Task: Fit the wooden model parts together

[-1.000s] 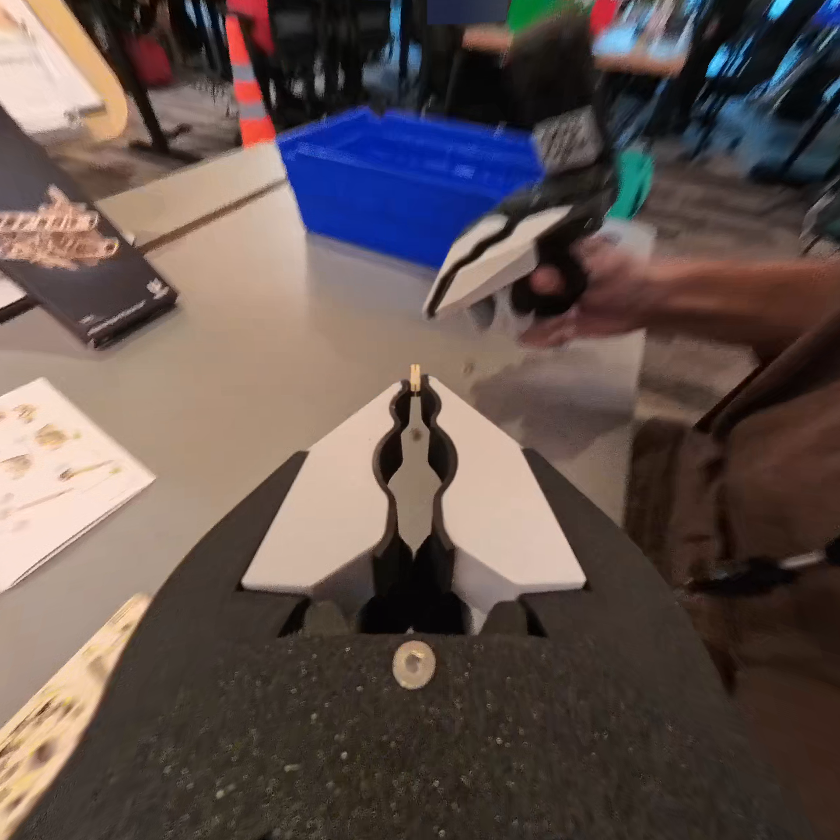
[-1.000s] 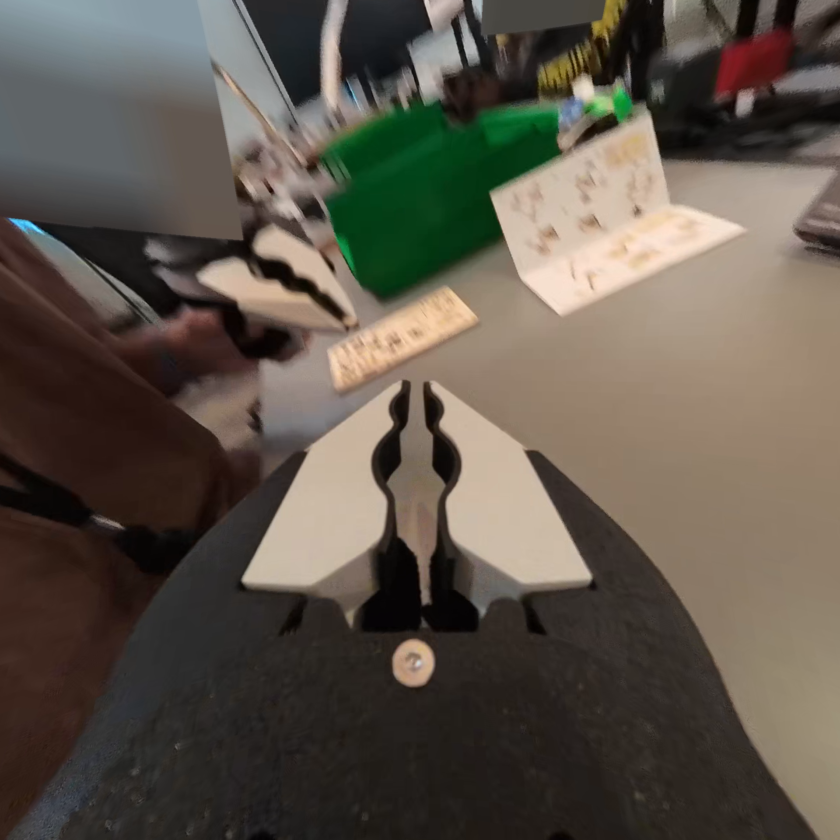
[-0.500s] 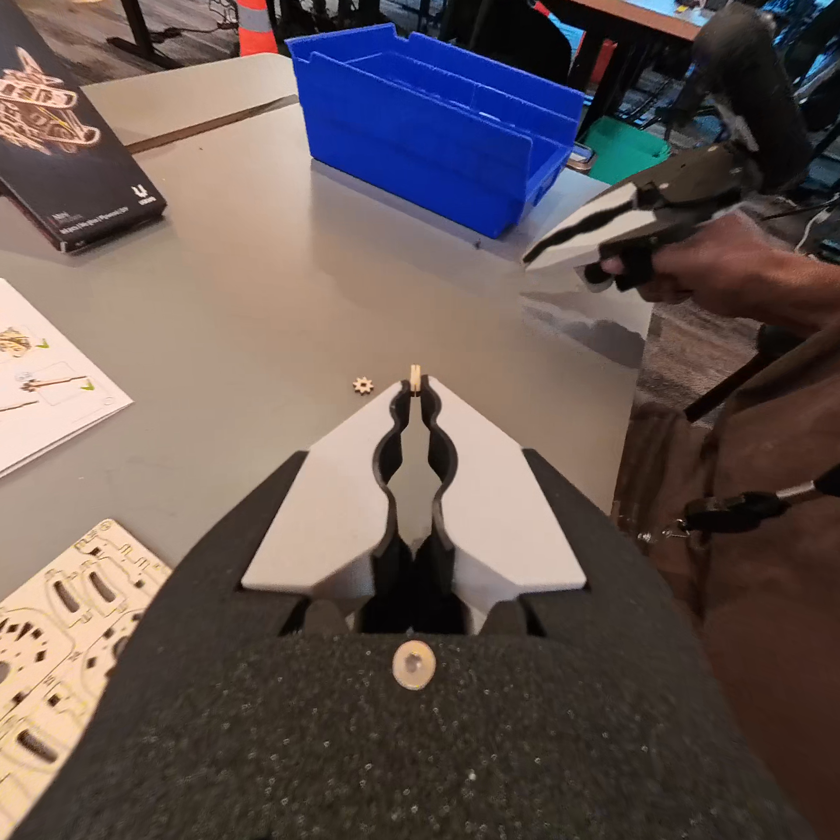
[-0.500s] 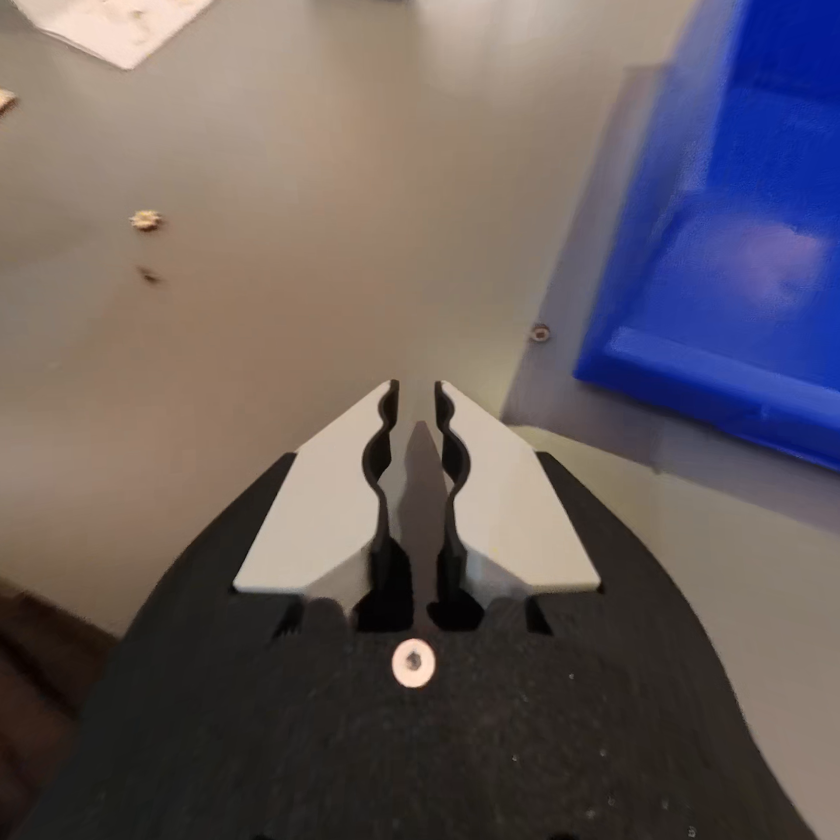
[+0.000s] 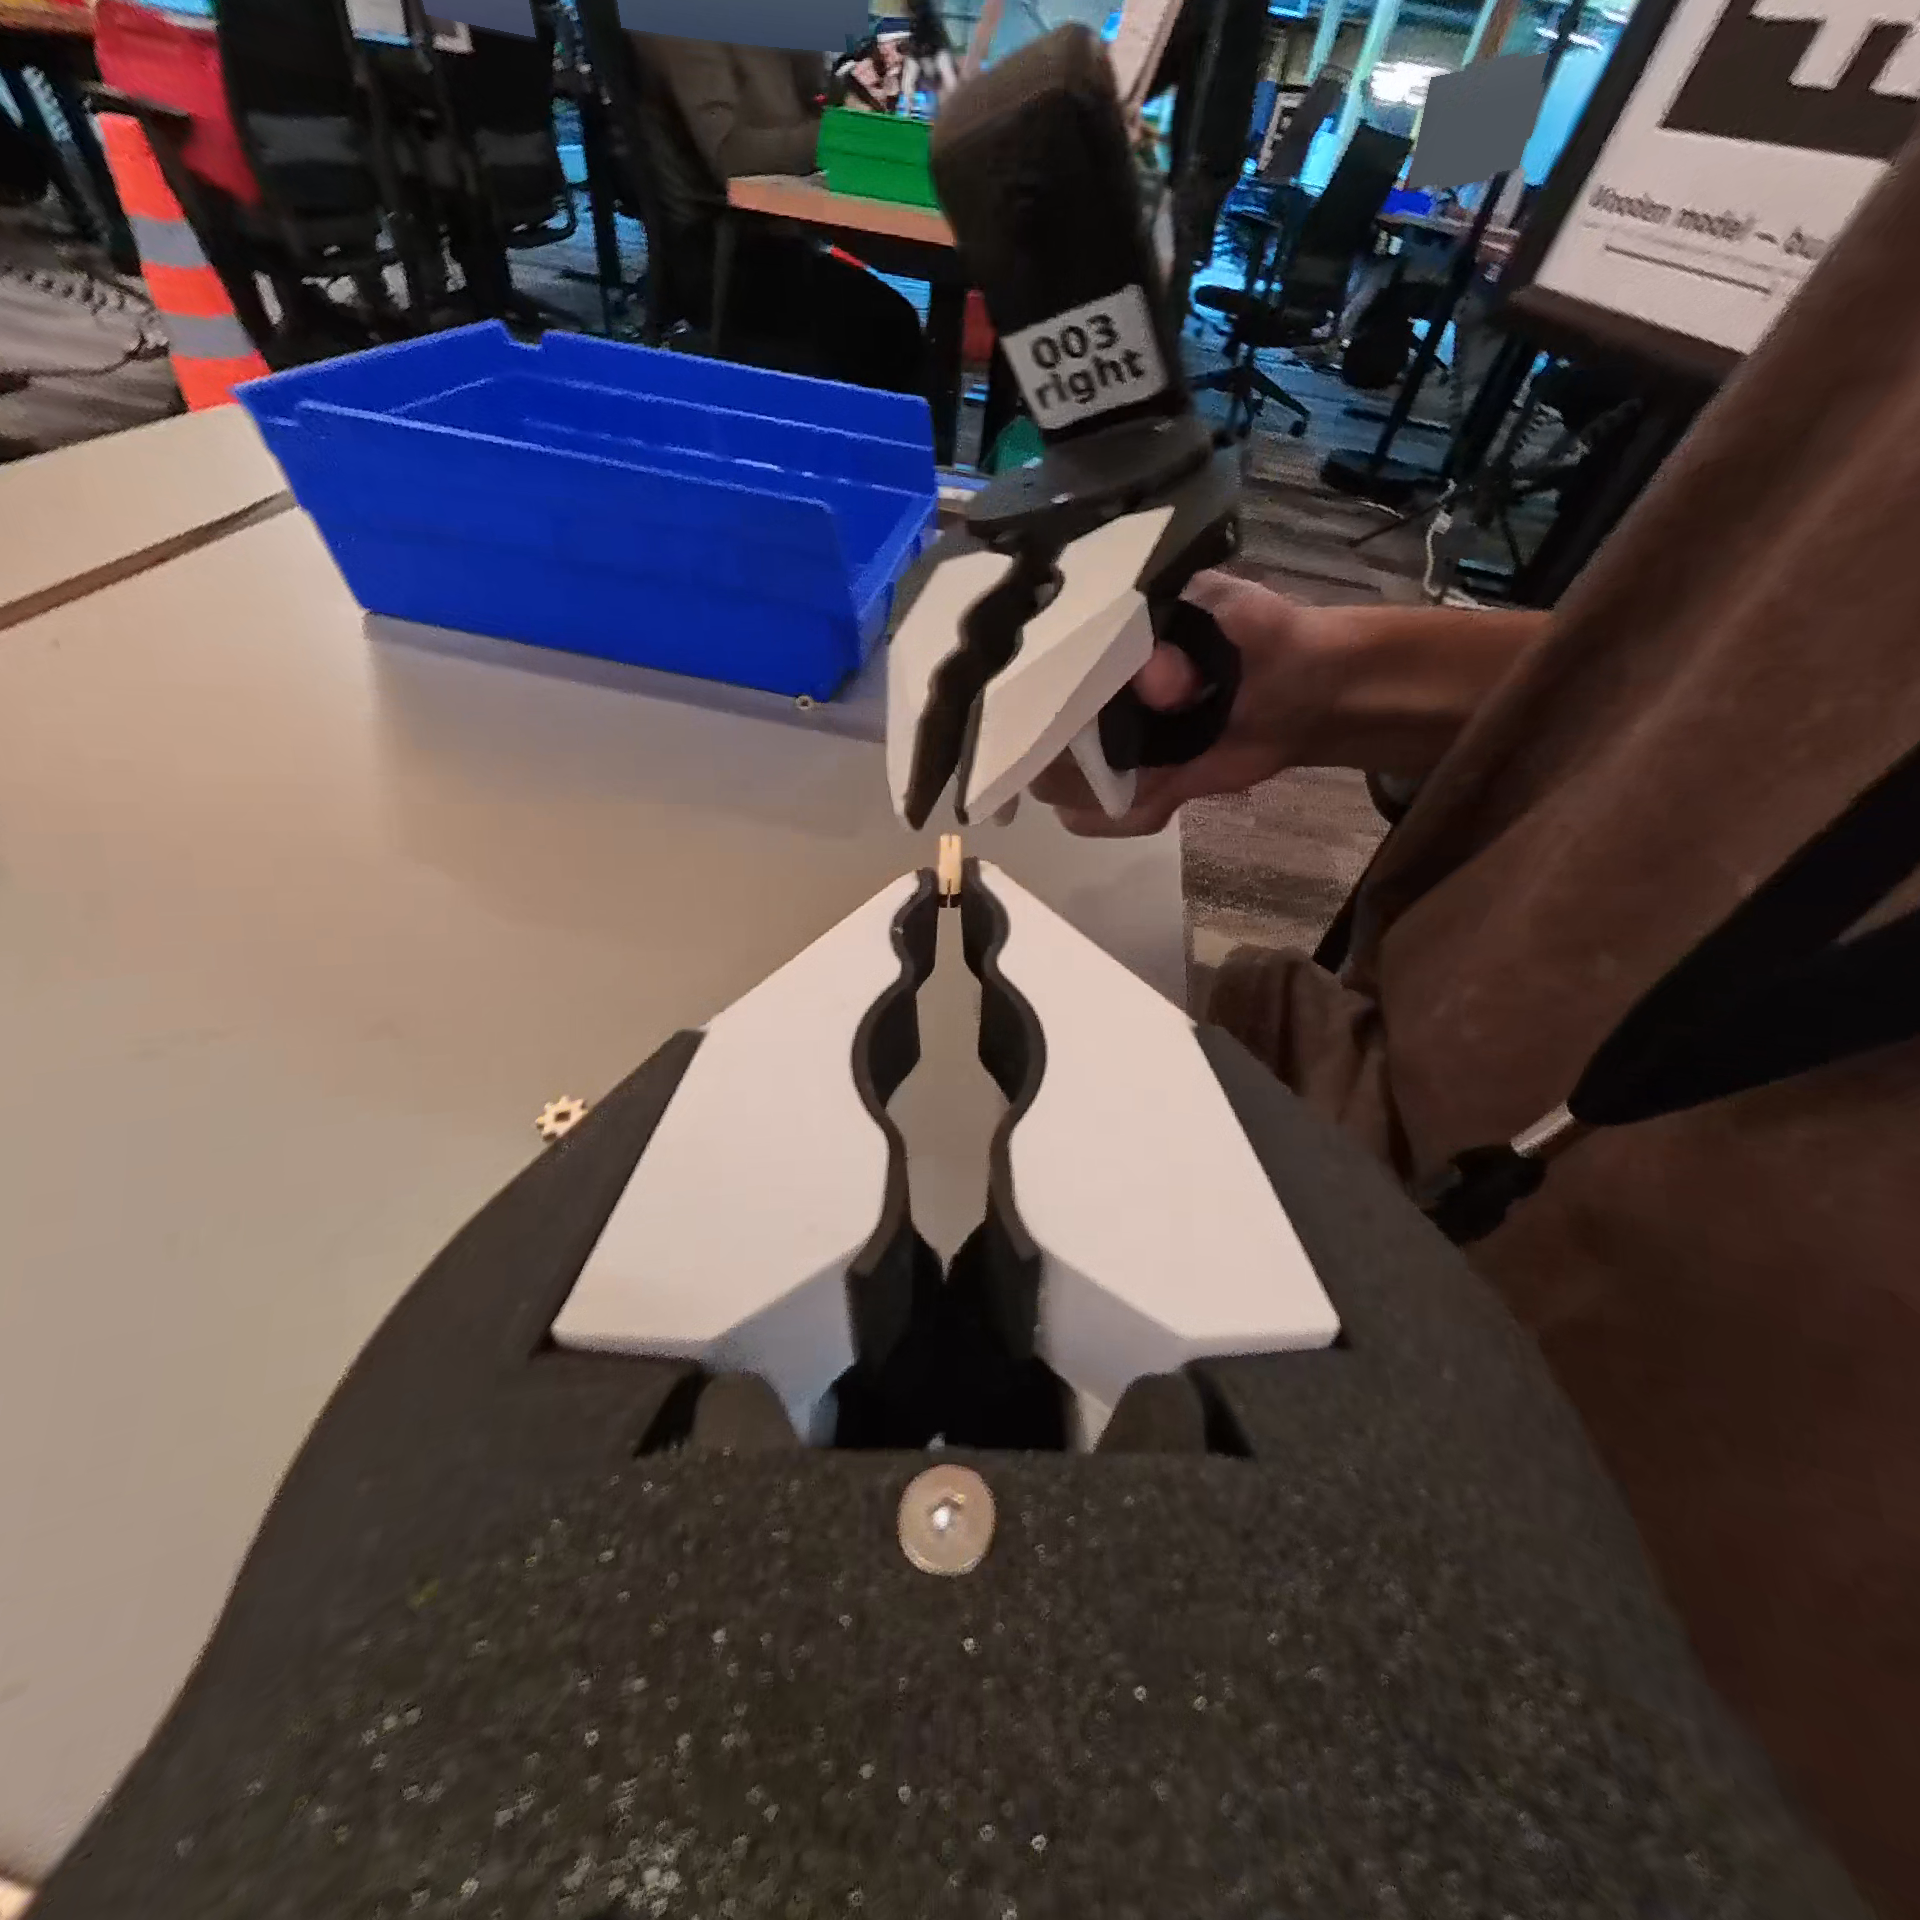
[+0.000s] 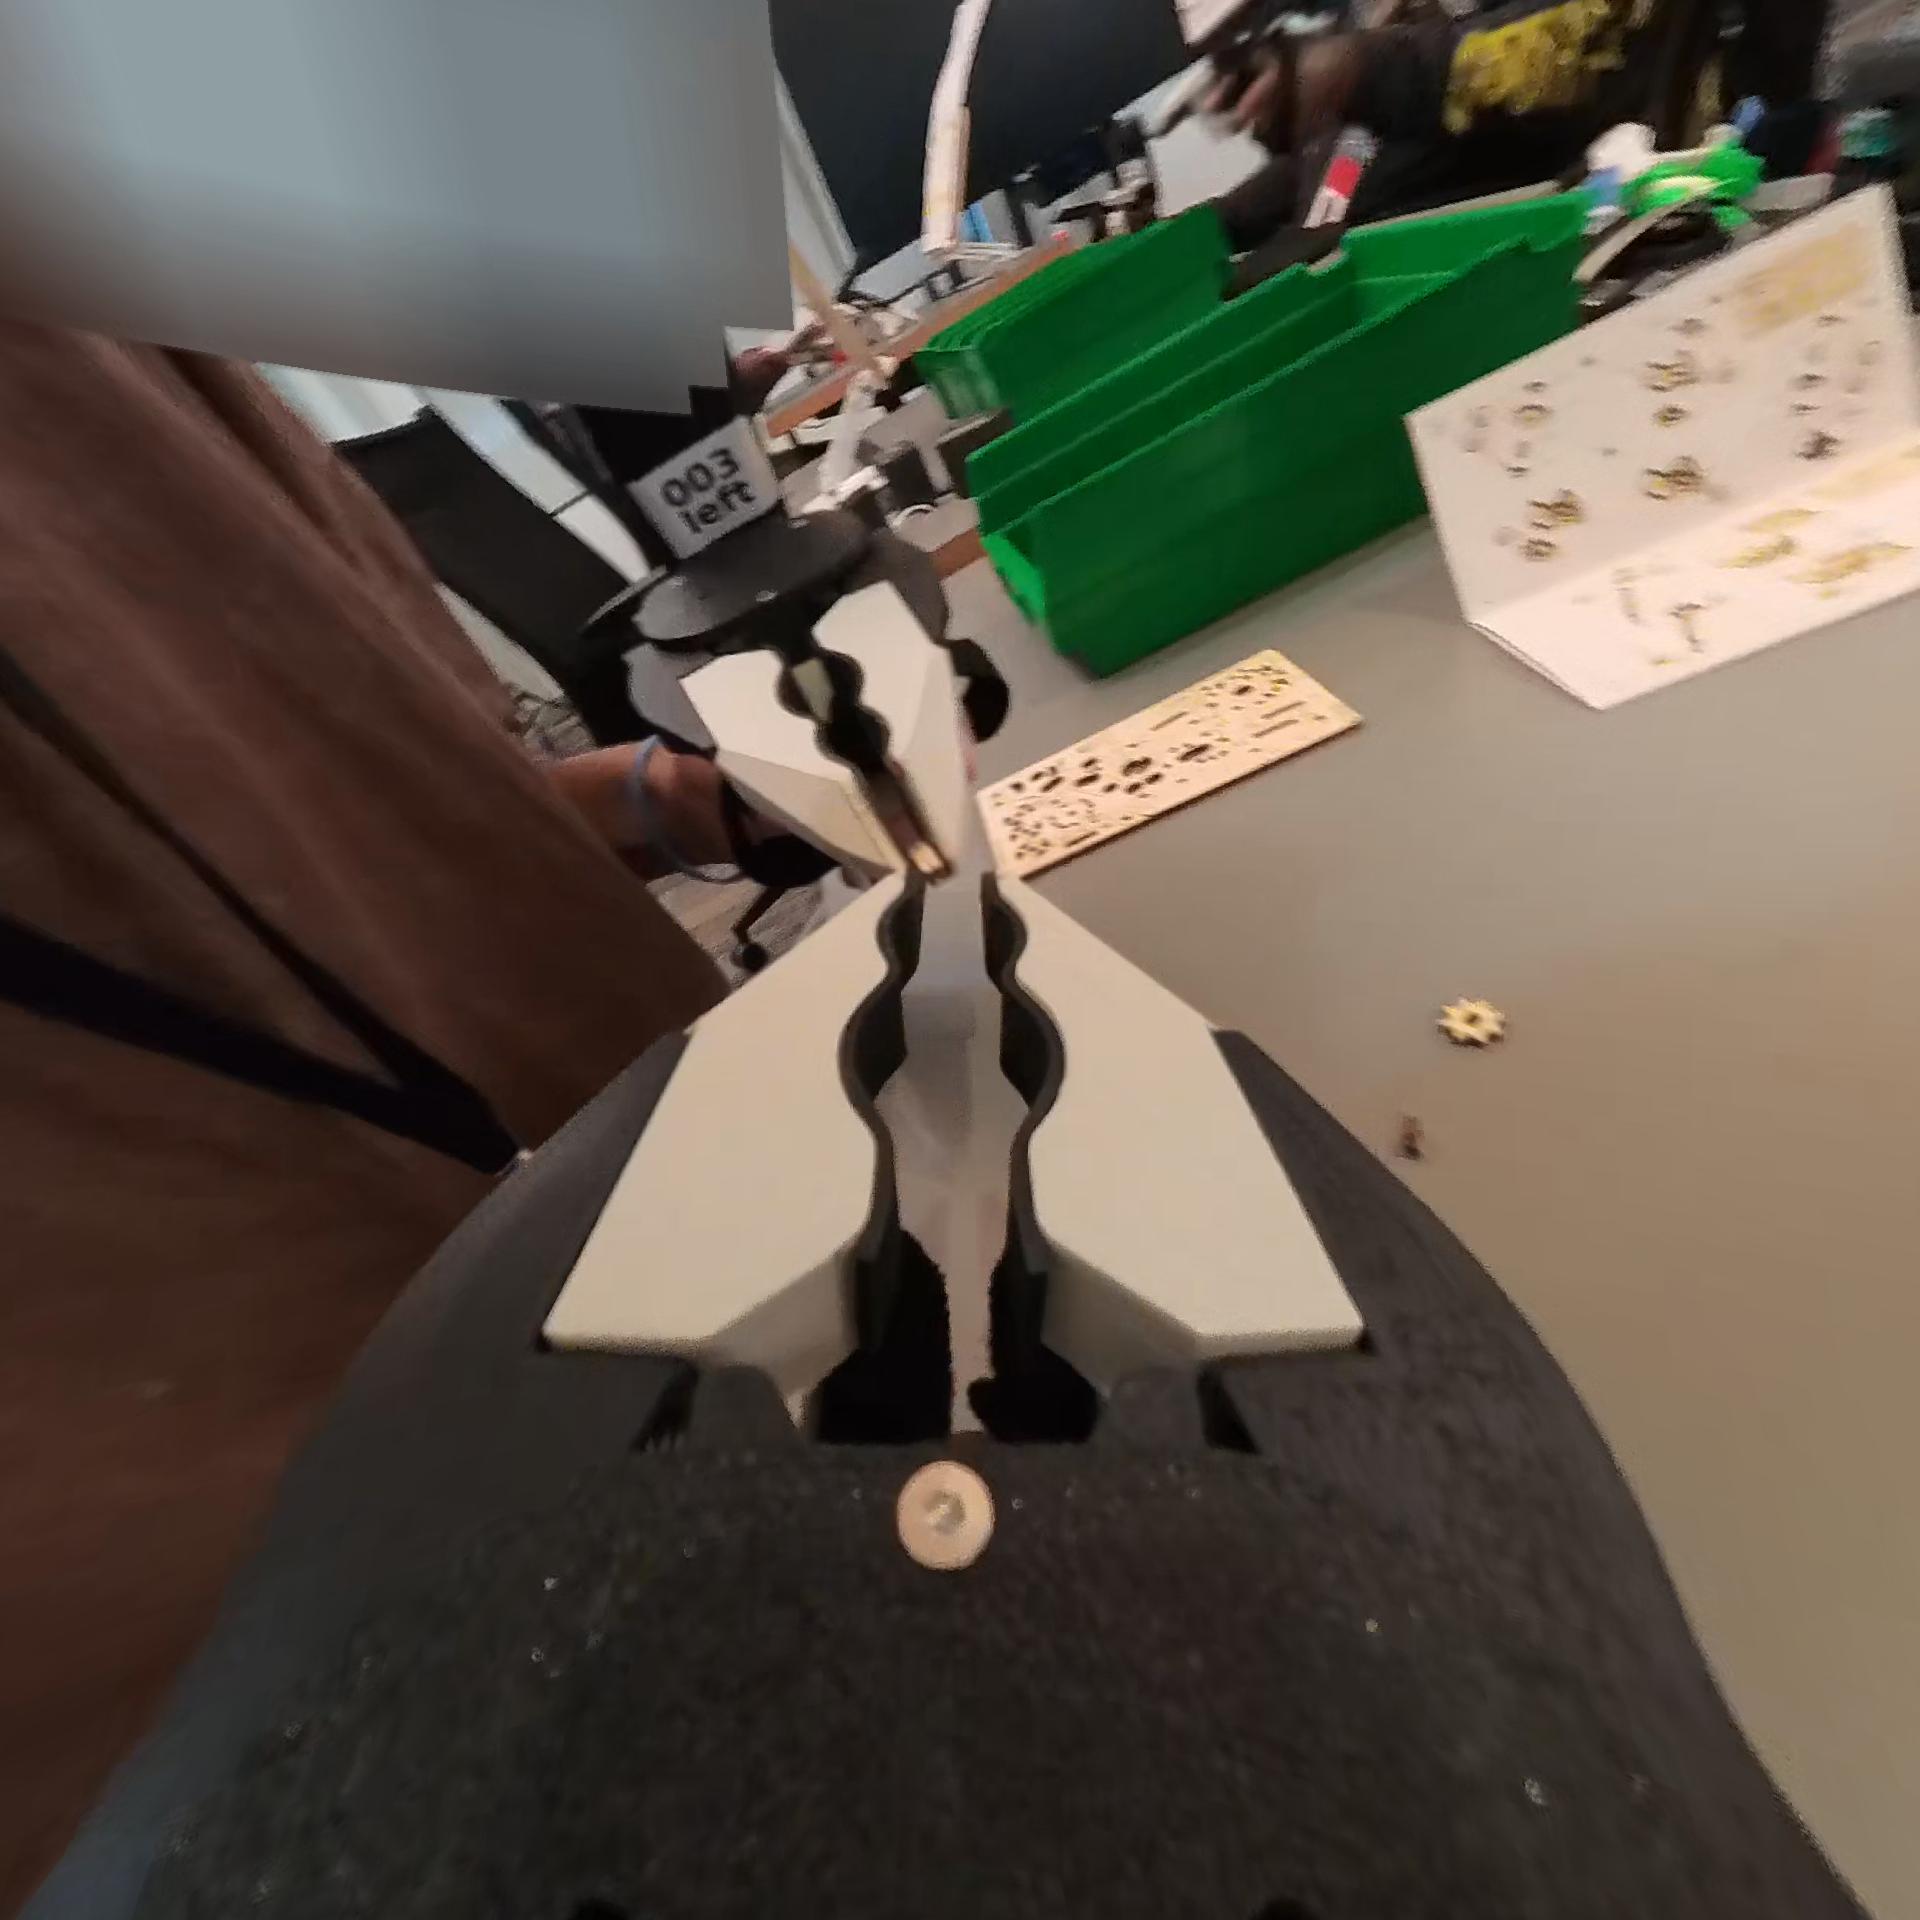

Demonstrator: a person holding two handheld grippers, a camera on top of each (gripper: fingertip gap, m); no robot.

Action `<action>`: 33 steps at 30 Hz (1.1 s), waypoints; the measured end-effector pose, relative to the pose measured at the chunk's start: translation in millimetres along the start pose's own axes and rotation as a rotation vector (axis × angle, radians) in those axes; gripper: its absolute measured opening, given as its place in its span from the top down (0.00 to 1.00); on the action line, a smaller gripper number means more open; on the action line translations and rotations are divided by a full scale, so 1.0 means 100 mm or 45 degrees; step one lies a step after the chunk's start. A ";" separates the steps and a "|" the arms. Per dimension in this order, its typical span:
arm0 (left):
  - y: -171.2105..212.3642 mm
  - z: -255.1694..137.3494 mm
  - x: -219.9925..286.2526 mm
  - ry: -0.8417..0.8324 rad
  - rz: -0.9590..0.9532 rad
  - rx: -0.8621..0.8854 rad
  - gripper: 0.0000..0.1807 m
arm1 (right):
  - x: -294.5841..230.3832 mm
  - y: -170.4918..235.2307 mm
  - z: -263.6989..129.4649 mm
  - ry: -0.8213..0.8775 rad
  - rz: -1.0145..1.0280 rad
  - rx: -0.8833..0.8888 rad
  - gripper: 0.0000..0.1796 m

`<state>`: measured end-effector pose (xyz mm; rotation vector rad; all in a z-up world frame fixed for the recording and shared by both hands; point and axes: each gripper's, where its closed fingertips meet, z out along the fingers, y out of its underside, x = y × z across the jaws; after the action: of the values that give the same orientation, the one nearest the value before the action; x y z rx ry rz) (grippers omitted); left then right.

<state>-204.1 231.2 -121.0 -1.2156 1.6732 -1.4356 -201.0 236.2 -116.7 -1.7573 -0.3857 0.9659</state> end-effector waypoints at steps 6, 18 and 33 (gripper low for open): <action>-0.06 -0.01 0.18 0.112 -0.046 0.026 0.99 | -0.20 0.03 0.01 -0.025 -0.135 -0.021 0.97; -0.05 0.00 0.05 0.042 -0.198 0.026 0.92 | -0.02 -0.08 -0.12 0.345 -0.392 0.049 0.98; -0.30 0.00 -0.06 0.272 -0.939 0.423 1.00 | 0.02 -0.27 -0.04 0.852 -1.064 0.141 0.98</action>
<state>-193.8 236.9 -92.5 -1.6026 1.0605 -2.2407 -191.6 245.6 -92.4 -1.4859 -0.5404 -0.1934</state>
